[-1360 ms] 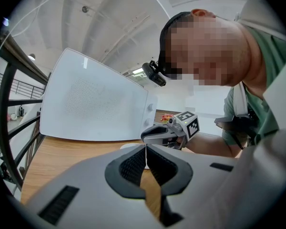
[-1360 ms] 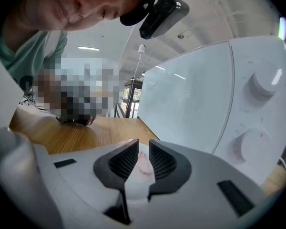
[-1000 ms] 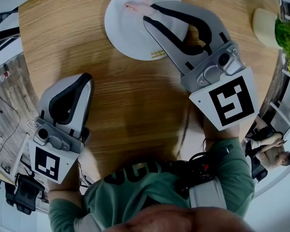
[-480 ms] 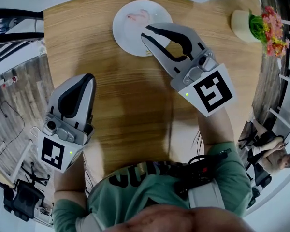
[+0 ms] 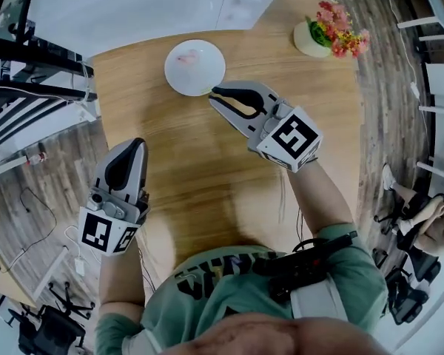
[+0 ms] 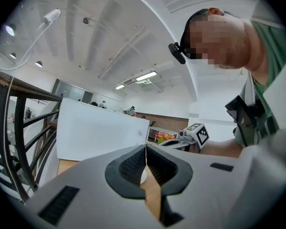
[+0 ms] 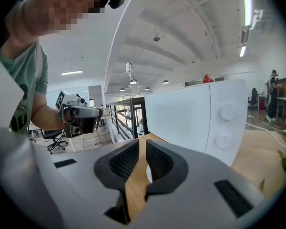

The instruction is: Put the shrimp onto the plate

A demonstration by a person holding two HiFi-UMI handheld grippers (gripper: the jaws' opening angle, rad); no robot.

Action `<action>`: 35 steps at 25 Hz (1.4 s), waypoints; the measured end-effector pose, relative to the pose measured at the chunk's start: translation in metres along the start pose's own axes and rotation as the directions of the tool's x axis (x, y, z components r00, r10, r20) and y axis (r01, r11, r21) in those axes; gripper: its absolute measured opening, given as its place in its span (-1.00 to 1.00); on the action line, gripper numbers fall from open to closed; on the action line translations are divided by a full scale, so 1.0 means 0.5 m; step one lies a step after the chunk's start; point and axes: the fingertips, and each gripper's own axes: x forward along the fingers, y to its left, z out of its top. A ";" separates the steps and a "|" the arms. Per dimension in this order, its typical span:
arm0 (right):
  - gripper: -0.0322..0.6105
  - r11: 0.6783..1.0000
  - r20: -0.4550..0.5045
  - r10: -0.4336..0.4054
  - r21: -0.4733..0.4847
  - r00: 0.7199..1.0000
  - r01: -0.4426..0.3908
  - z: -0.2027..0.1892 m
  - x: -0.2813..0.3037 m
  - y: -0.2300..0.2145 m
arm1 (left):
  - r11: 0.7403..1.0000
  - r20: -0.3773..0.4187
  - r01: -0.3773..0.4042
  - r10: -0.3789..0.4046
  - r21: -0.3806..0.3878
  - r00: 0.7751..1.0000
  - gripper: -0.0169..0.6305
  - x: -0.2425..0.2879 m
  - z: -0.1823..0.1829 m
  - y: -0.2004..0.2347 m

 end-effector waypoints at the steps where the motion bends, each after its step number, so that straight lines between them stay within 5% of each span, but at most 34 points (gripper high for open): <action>1: -0.74 1.000 -0.010 0.002 0.007 1.000 -0.002 0.003 -0.014 0.011 | 1.000 -0.005 0.002 -0.002 -0.002 1.000 -0.91 -0.010 0.009 -0.012; 4: -0.88 1.000 -0.026 -0.019 0.018 0.999 0.019 0.020 -0.059 0.032 | 1.000 0.003 0.005 -0.005 0.005 1.000 -0.91 -0.037 0.046 -0.045; 19: -0.88 0.997 -0.015 -0.076 0.011 0.997 0.076 0.178 -0.267 0.211 | 0.993 0.121 -0.075 0.063 0.091 0.991 -0.91 -0.315 0.235 -0.209; 26: -0.88 0.993 0.018 -0.113 0.048 0.993 0.112 0.259 -0.299 0.324 | 0.987 0.171 -0.131 0.113 0.095 0.979 -0.91 -0.527 0.296 -0.199; 35: -0.88 0.977 0.094 -0.196 0.108 0.976 0.186 0.351 -0.302 0.488 | 0.990 0.119 -0.064 0.049 0.124 0.992 -0.91 -0.741 0.286 -0.186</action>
